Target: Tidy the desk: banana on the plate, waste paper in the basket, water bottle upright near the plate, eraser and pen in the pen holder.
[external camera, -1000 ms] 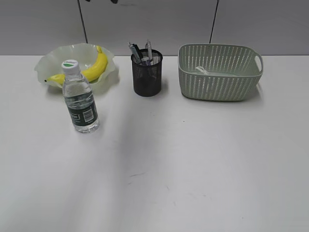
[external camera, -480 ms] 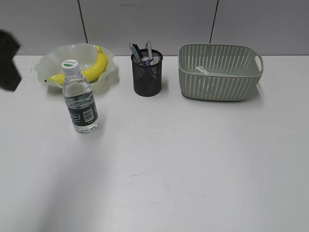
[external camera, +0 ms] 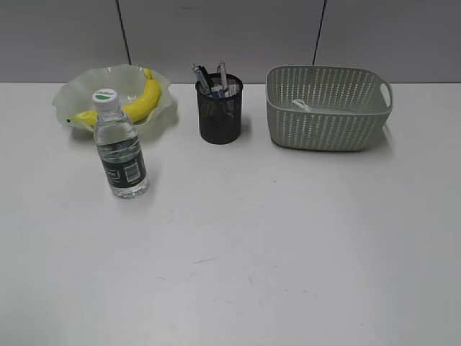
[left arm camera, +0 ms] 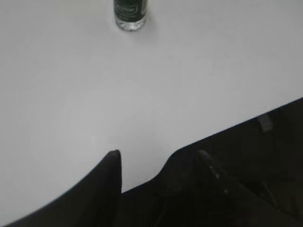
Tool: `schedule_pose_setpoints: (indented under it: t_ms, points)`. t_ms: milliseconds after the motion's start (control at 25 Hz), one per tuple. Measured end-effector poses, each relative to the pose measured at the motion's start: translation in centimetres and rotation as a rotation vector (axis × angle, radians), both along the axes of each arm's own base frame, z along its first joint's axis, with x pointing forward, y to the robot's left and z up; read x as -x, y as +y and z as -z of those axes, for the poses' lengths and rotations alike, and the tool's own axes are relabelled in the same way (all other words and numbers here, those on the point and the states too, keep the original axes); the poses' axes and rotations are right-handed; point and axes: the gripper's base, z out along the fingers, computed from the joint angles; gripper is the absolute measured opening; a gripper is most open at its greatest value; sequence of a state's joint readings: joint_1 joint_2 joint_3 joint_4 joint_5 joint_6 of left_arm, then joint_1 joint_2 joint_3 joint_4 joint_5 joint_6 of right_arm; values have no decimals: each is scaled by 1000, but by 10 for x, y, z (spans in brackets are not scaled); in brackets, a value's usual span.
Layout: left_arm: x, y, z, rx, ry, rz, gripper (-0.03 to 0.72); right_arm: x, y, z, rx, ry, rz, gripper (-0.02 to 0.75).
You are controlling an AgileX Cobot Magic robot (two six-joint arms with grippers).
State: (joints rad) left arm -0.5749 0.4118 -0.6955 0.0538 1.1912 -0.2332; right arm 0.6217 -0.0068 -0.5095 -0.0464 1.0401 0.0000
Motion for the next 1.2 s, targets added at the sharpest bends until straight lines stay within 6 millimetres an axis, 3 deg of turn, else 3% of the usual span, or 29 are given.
schedule_pose_setpoints:
  t_ms: [160, 360, 960, 1200]
  points:
    - [32, 15, 19, 86, -175, 87, 363, 0, 0, 0, 0, -1, 0, 454]
    - [45, 24, 29, 154, -321, 97, 363, 0, 0, 0, 0, -1, 0, 454]
    - [47, 25, 28, 163, -341, 98, 363, 0, 0, 0, 0, -1, 7, 454]
    - [47, 24, 28, 162, -341, 69, 362, 1, 1, 0, 0, -1, 194, 454]
